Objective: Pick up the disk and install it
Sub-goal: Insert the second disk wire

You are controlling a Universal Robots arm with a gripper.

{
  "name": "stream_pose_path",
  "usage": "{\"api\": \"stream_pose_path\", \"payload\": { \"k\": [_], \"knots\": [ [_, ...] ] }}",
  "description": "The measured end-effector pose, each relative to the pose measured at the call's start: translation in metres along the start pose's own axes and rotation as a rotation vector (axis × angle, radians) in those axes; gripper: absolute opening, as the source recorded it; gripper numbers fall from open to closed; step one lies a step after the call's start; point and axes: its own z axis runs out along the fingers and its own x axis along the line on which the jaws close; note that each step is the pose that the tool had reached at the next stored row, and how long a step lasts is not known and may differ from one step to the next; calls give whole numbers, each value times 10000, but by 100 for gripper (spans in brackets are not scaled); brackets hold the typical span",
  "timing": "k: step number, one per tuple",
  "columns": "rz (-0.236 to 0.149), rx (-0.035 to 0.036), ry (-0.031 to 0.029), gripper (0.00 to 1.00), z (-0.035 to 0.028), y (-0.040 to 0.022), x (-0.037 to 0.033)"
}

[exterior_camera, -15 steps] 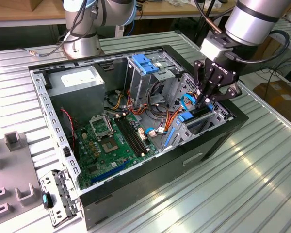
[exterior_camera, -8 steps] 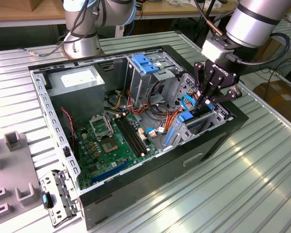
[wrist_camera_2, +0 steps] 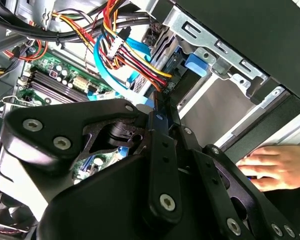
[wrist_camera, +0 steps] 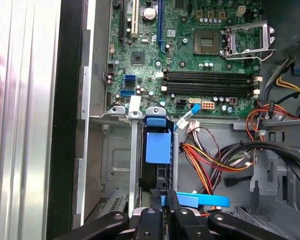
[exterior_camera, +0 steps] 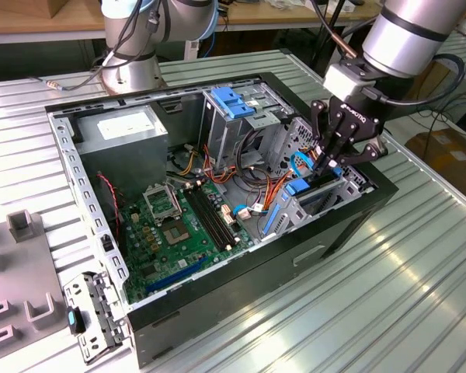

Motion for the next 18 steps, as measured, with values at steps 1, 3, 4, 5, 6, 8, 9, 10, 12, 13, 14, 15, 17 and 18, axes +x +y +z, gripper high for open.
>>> {"api": "stream_pose_path", "payload": {
  "k": [1,3,4,5,6,8,9,10,12,13,14,15,17,18],
  "knots": [
    [-1,1,-20,16,4,0,0],
    [-4,2,-54,16,8,-1,1],
    [-7,3,-84,16,14,-2,1],
    [-8,3,-113,16,15,-2,3],
    [-10,3,-129,16,15,-2,3],
    [-12,4,-148,16,16,-3,4],
    [-12,4,-155,16,16,-3,4],
    [-12,4,-162,16,19,-3,5],
    [-14,5,-178,16,35,-4,7],
    [-14,4,-176,16,55,-7,9],
    [-13,3,-177,16,75,-9,13],
    [-14,3,-185,16,87,-10,16],
    [-14,5,-198,16,94,-10,20],
    [-15,5,-200,16,95,-11,20]
  ]
}}
